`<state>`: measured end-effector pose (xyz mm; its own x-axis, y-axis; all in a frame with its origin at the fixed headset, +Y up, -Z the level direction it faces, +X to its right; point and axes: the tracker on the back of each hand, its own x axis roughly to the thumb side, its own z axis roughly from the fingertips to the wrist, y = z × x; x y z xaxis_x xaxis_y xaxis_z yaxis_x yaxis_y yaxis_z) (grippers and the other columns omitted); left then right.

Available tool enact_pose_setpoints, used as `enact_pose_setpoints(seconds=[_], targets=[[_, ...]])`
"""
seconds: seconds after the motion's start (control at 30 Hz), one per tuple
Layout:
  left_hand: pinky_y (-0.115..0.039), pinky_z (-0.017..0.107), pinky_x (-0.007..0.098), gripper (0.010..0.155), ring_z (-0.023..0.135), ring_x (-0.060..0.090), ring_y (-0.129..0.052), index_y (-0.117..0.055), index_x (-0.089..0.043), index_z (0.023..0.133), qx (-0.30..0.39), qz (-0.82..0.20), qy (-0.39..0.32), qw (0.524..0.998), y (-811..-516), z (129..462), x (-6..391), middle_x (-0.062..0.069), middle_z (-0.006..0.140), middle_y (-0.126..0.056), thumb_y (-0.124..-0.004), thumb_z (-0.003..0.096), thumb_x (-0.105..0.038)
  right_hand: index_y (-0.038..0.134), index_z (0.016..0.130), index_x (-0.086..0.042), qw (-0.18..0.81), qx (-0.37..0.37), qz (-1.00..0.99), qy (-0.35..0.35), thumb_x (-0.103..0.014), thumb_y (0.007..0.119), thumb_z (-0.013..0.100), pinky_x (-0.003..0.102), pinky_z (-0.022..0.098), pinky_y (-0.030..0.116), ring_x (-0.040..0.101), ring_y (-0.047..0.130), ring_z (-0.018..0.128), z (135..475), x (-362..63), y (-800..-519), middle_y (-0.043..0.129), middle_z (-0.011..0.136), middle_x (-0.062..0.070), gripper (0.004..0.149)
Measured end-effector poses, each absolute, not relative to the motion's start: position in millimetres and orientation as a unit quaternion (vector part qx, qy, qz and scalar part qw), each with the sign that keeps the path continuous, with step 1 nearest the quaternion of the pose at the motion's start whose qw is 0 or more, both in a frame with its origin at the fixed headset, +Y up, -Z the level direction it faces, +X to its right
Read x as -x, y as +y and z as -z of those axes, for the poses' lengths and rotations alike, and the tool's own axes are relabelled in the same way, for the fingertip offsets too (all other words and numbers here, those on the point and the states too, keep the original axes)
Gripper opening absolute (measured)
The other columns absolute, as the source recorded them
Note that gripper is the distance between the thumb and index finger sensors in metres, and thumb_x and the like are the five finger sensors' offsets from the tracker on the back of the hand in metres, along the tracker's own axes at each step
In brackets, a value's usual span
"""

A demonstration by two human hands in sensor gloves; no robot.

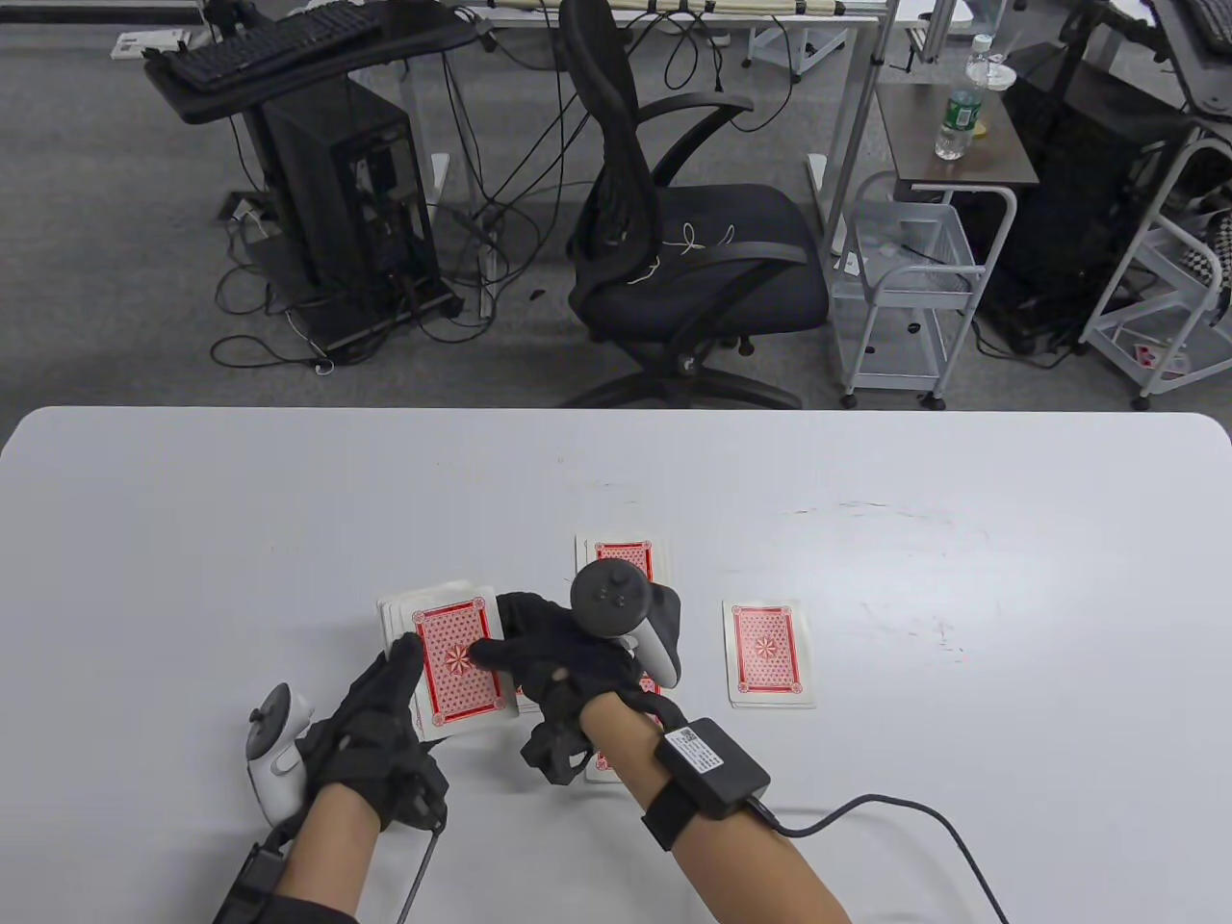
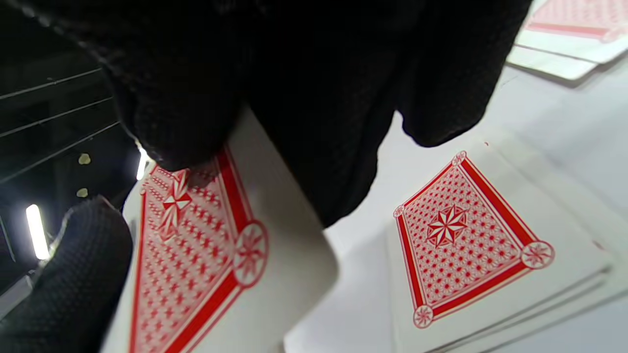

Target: Four-player card dealing with fan arrangement

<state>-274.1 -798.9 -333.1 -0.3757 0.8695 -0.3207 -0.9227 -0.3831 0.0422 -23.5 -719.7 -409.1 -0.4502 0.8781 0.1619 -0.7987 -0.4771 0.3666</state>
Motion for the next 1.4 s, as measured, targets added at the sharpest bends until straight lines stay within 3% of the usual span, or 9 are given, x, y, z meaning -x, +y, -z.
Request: enact_pose_setpoints(seconds=[0.13,0.3,0.5,0.7,0.93,1.03,1.2,1.4], targets=[[-0.090,0.051,0.043,0.050,0.071,0.023,-0.104,-0.077,-0.033,0.092,0.119,-0.819,0.104,0.552,-797,334,274,-0.009,0.086,-0.094,-0.079,0.0480,-0.057,0.067,0.096,-0.004,0.527,-0.152,-0.824,0.141,-0.032,0.091,0.047,0.055,0.051,0.077,0.019,0.108,0.045,415,-3,-714,0.091,0.070,0.003,0.062],[-0.089,0.051,0.043,0.050,0.072,0.023,-0.103,-0.077,-0.033,0.092,0.121,-0.814,0.113,0.557,-798,333,275,-0.008,0.086,-0.094,-0.079,0.0482,-0.057,0.060,0.101,-0.003,0.504,-0.108,-0.846,0.136,-0.030,0.088,0.050,0.056,0.050,0.075,0.018,0.102,0.040,427,-66,-700,0.087,0.074,0.005,0.065],[-0.089,0.052,0.043,0.050,0.073,0.023,-0.103,-0.076,-0.033,0.092,0.127,-0.810,0.114,0.561,-799,334,274,-0.009,0.086,-0.093,-0.079,0.0486,-0.057,0.058,0.103,-0.003,0.376,-0.003,-0.922,0.098,-0.030,0.089,0.050,0.055,0.048,0.075,0.017,0.098,0.032,435,-153,-696,0.086,0.073,0.006,0.066],[-0.089,0.052,0.043,0.050,0.073,0.023,-0.103,-0.076,-0.033,0.092,0.124,-0.809,0.118,0.563,-798,333,276,-0.009,0.087,-0.093,-0.079,0.0487,-0.057,0.057,0.103,-0.004,0.216,0.095,-0.966,0.104,-0.031,0.090,0.049,0.055,0.048,0.074,0.015,0.096,0.029,440,-199,-728,0.086,0.071,0.005,0.069],[-0.089,0.052,0.043,0.050,0.073,0.023,-0.103,-0.076,-0.033,0.092,0.121,-0.806,0.123,0.566,-797,333,277,-0.009,0.087,-0.093,-0.079,0.0487,-0.057,0.059,0.103,-0.008,0.007,0.129,-0.986,0.109,-0.044,0.086,0.047,0.055,0.051,0.073,0.014,0.097,0.033,444,-194,-759,0.087,0.071,0.001,0.072],[-0.089,0.052,0.043,0.050,0.072,0.023,-0.103,-0.076,-0.033,0.092,0.118,-0.807,0.123,0.566,-797,333,277,-0.009,0.087,-0.093,-0.079,0.0485,-0.057,0.059,0.103,-0.009,0.004,0.122,-0.988,0.094,-0.047,0.087,0.047,0.055,0.052,0.073,0.015,0.097,0.035,440,-191,-751,0.086,0.073,0.003,0.073],[-0.089,0.052,0.043,0.050,0.072,0.023,-0.103,-0.076,-0.033,0.092,0.117,-0.807,0.115,0.568,-795,333,274,-0.009,0.086,-0.093,-0.079,0.0486,-0.057,0.058,0.104,-0.008,0.089,0.055,-0.993,0.062,-0.047,0.081,0.052,0.057,0.053,0.071,0.020,0.099,0.045,418,-163,-717,0.083,0.080,0.007,0.069],[-0.088,0.051,0.045,0.050,0.072,0.025,-0.103,-0.077,-0.032,0.092,0.128,-0.804,0.098,0.573,-793,331,261,-0.008,0.087,-0.093,-0.080,0.0483,-0.056,0.060,0.103,-0.008,0.294,-0.072,-0.950,0.074,-0.046,0.078,0.055,0.058,0.054,0.071,0.022,0.100,0.052,385,-81,-693,0.081,0.084,0.010,0.064]])
